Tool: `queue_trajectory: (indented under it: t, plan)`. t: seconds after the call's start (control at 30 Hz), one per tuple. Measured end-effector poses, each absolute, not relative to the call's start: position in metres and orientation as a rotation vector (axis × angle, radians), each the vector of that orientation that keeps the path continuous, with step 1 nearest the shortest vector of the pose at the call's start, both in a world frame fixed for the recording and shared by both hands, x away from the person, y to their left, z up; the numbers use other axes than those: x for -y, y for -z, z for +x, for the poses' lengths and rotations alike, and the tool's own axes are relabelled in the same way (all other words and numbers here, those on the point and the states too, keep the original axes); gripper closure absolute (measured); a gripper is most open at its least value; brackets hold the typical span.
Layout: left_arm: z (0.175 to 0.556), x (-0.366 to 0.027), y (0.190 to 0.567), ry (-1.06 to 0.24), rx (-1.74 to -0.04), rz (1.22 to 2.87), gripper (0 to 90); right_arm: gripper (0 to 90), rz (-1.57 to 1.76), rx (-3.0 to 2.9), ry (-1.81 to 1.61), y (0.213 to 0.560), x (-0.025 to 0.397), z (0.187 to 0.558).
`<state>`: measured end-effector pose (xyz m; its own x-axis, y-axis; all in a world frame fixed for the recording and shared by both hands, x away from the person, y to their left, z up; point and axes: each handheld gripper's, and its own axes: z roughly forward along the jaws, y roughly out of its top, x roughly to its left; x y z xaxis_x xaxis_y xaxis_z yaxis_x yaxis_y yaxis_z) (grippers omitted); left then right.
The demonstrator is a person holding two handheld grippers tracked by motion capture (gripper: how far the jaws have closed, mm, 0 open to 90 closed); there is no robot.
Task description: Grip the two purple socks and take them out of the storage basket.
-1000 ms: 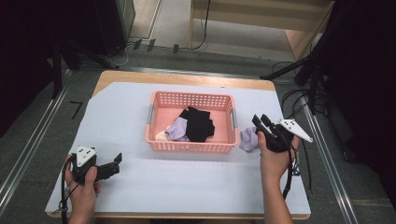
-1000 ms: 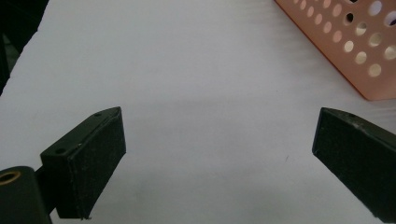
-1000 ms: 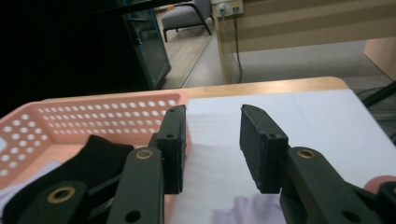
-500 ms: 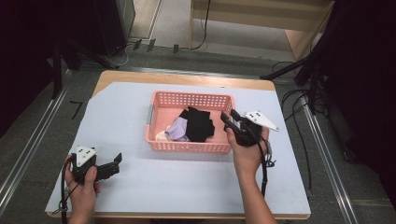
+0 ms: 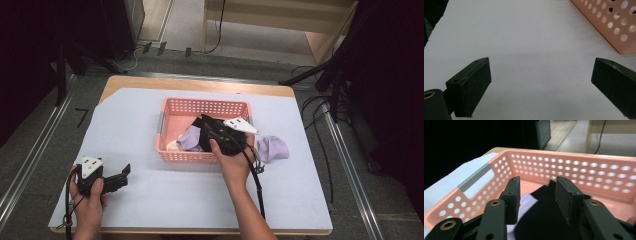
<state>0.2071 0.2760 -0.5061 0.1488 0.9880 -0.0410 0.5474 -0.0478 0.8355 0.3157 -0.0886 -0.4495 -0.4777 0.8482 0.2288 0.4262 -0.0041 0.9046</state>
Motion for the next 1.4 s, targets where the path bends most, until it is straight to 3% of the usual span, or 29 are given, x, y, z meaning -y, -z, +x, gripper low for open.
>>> queue_trajectory:
  t: [0.57,1.4]
  plan:
    - [0.207,-0.277,0.506,-0.753,-1.49,1.693,3.2,52.9,1.321,-2.033,-1.375,0.457,0.029,0.331]
    - [0.208,-0.277,0.506,-0.746,-1.496,1.692,3.2,51.2,1.417,-2.242,-1.131,0.47,-0.001,0.349]
